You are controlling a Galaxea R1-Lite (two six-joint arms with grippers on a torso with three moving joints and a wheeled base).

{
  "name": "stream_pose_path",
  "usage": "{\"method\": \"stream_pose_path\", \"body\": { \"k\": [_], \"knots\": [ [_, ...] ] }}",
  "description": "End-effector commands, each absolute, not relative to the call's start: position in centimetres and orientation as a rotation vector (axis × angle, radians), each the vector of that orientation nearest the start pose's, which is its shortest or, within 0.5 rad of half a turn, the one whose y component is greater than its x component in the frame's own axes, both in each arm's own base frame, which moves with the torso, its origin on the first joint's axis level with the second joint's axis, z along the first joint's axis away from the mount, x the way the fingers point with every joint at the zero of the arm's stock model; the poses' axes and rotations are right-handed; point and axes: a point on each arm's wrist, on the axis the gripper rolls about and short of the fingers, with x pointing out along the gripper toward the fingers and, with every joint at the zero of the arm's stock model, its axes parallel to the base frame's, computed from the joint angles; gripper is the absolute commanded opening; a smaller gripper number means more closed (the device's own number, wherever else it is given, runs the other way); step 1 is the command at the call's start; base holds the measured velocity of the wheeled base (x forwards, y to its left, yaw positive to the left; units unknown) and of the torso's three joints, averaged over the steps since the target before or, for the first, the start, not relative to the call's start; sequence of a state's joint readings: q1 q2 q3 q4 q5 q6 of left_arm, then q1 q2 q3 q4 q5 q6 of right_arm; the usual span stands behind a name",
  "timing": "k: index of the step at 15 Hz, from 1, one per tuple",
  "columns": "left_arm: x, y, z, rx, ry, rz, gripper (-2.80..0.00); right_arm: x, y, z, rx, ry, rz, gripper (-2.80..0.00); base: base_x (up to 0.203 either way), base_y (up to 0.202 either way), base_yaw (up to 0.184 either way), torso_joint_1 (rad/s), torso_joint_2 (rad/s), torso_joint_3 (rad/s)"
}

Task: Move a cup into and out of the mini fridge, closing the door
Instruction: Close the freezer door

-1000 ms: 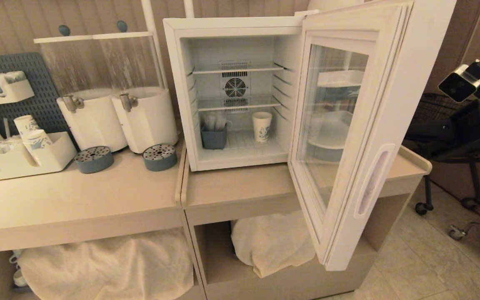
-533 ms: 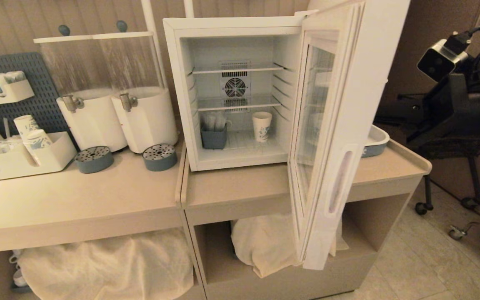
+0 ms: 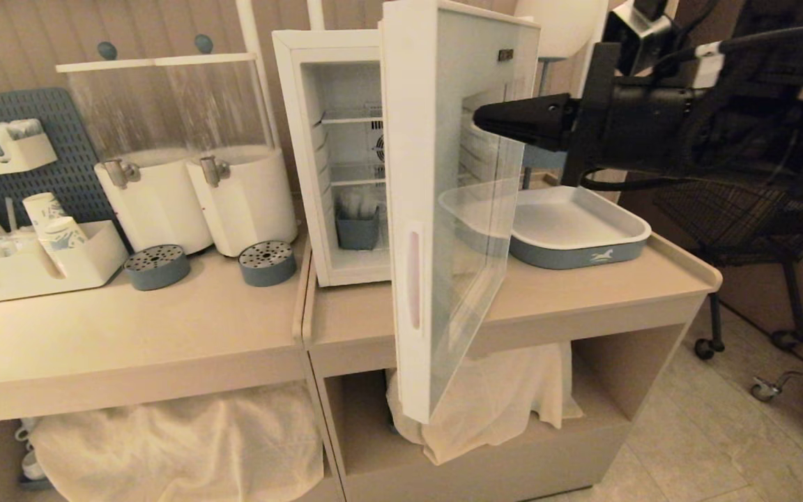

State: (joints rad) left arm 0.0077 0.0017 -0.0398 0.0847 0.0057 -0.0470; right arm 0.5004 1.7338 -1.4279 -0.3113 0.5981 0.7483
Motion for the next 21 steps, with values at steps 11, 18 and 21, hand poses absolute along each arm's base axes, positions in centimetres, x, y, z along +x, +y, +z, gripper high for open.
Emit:
{"method": "stream_pose_path", "body": {
  "k": [11,18,21],
  "knots": [
    [-2.6,0.0,7.8,-0.048,0.049,0.015,-2.80,42.1,28.7,18.2,-0.028,0.138,0.205,-2.80,0.000,0.000,0.000,0.000,0.00,0.000],
    [-2.6,0.0,7.8,-0.048,0.049,0.015,-2.80,44.2,27.2,15.7,-0.064,0.155,0.121,-2.80,0.000,0.000,0.000,0.000,0.00,0.000],
    [-2.6,0.0,7.8,-0.048,0.049,0.015,-2.80,42.9,26.3,17.4,-0.049,0.152,0.098,-2.80,0.000,0.000,0.000,0.000,0.00,0.000]
  ]
}}
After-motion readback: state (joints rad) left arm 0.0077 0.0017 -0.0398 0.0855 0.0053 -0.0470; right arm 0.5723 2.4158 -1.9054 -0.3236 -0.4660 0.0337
